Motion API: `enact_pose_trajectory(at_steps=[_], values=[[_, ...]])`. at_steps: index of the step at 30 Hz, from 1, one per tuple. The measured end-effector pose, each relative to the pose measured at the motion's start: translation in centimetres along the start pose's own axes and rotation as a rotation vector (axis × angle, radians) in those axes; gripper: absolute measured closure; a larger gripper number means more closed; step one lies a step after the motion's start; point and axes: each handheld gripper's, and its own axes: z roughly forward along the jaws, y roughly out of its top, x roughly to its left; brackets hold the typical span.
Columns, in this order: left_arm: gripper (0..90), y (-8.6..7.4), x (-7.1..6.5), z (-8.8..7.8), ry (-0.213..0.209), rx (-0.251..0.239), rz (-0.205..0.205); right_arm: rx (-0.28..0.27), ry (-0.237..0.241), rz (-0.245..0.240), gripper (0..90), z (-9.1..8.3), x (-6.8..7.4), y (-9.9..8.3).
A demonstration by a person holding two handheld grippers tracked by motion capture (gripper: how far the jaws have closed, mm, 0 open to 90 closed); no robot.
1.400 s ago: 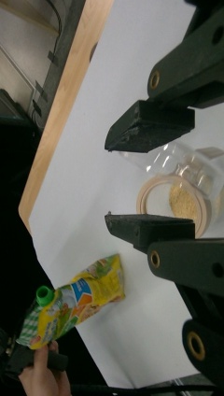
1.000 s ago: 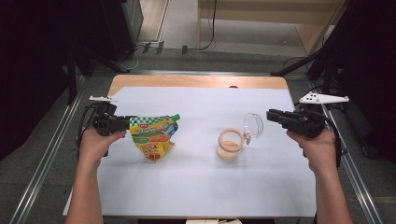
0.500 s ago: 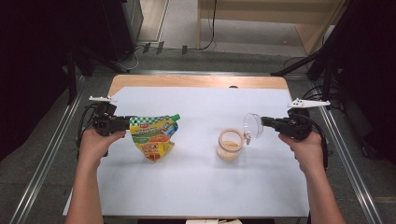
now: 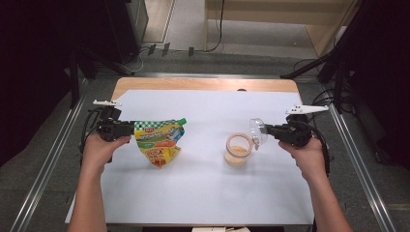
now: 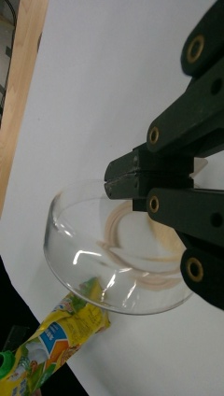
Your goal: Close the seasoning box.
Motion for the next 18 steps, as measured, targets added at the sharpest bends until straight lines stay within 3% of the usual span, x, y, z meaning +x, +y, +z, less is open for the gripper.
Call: enact_pose_trajectory(at_steps=[13,18], values=[[44.9,-0.08,0.16,-0.04,0.003,0.002,-0.006,0.019,0.012,-0.032,89.7,0.75,0.86,0.06],[44.7,-0.09,0.19,-0.05,0.003,0.001,-0.007,0.016,0.001,-0.038,83.2,0.63,0.45,-0.04]])
